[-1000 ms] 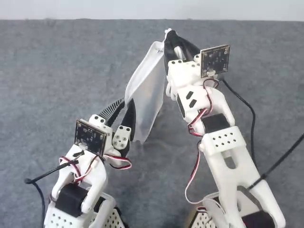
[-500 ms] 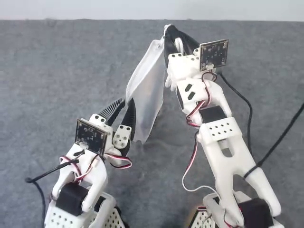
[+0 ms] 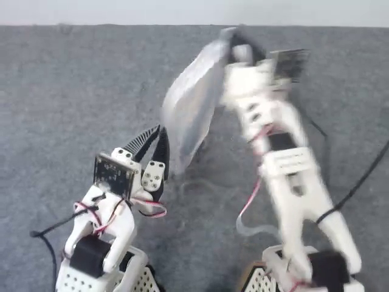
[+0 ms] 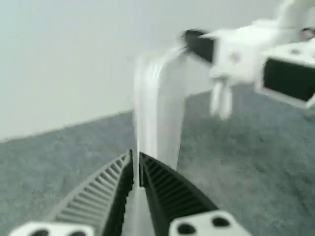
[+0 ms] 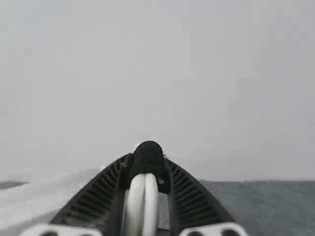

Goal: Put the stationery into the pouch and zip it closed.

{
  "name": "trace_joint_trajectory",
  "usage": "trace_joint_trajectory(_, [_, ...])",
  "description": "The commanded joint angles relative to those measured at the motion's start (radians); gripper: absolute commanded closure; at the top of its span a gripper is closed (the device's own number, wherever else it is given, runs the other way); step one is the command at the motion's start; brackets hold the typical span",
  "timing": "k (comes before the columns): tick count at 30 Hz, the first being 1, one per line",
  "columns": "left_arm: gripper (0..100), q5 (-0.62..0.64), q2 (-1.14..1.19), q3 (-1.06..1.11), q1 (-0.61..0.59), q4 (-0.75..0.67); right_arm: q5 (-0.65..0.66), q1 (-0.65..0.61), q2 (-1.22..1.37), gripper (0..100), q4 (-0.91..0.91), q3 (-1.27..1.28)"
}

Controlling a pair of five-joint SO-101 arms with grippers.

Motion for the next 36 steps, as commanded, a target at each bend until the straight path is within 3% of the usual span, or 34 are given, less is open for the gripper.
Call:
trace_joint_trajectory(1, [99, 0.012, -0.020, -0.010, -0.009, 0.009, -0.032, 0.027, -0.091, 95.6, 0.099, -0.035])
trace_joint_trajectory(5, [99, 0.012, -0.020, -0.008, -0.009, 0.008, -0.029, -0.027, -0.222, 78.6, 0.282, -0.034])
trace_joint_trajectory(7, [99, 0.012, -0.020, -0.008, -0.009, 0.008, -0.029, -0.058, -0.275, 76.8, 0.349, -0.032])
trace_joint_trajectory(13, [99, 0.012, -0.020, -0.007, -0.012, 0.009, -0.029, -0.110, -0.375, 82.4, 0.429, -0.029])
trace_joint_trajectory(28, [95, 0.014, -0.020, -0.005, -0.014, 0.011, -0.026, -0.147, -0.621, 83.5, 0.628, -0.015])
trace_joint_trajectory(34, [97, 0.014, -0.020, 0.008, -0.015, 0.008, 0.063, -0.148, -0.693, 99.8, 0.682, 0.002])
trace_joint_trajectory(36, [99, 0.009, -0.021, 0.008, -0.017, 0.008, 0.097, -0.148, -0.722, 98.3, 0.687, 0.040])
